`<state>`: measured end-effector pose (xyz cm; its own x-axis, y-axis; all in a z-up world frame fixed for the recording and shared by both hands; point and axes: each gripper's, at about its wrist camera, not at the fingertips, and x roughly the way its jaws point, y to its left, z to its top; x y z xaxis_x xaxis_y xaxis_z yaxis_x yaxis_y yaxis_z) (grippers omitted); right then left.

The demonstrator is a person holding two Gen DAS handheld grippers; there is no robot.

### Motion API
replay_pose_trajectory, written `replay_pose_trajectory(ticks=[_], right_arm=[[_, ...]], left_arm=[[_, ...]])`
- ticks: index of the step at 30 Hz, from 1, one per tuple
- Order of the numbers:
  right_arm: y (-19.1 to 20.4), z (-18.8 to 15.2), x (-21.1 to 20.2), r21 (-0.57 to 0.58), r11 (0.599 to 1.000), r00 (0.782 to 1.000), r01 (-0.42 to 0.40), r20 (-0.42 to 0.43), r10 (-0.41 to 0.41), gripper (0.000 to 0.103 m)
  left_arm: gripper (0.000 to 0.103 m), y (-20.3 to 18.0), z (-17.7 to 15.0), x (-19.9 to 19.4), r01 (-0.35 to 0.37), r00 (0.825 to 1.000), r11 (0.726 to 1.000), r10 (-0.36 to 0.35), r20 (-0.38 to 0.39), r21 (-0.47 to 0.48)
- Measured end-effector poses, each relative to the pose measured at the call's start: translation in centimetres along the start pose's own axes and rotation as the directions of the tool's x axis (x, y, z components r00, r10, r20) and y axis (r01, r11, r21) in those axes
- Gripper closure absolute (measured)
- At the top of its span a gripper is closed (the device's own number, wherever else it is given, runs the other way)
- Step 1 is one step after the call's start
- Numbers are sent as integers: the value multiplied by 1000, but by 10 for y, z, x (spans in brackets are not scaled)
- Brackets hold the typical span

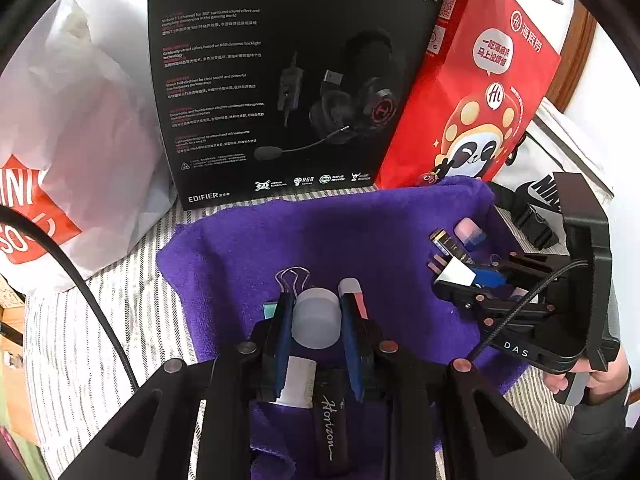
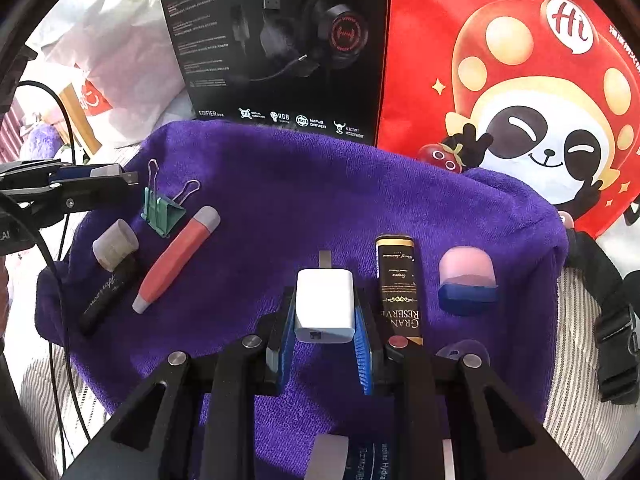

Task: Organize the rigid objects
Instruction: 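Set the charger beside the Grand Reserve box with the right tool while the left tool holds the cap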

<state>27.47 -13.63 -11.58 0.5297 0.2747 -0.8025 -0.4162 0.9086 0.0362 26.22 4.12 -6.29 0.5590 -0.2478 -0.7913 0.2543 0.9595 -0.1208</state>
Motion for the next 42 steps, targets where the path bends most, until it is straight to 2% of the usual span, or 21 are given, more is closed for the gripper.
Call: replay_pose_trajectory(ticks=[7,12,19,30,42], right_arm=[[-2,-2,-1,-16,1000,1000,-8,-1,8,77],[2,-3,-3,-39,999,999,-33,-11,32,63],[1,-2,-10,-53,998,1000,-27,-8,27,62],[-38,4,-52,34,999,997,12,73,-15,62],[-79,3,-78,136,990,990,25,133,-43,61]], left_arm=[[80,-1,0,1,-4,1000,1000,4,-7,3],[80,2,-1,0,-7,1000,1000,7,-7,-2],[80,5,-2,-1,-24,1000,1000,24,-7,-2],[80,4,-2,0,-28,1000,1000,28,-7,3],[80,-30,-7,19,-14,999,997,17,-36,77]])
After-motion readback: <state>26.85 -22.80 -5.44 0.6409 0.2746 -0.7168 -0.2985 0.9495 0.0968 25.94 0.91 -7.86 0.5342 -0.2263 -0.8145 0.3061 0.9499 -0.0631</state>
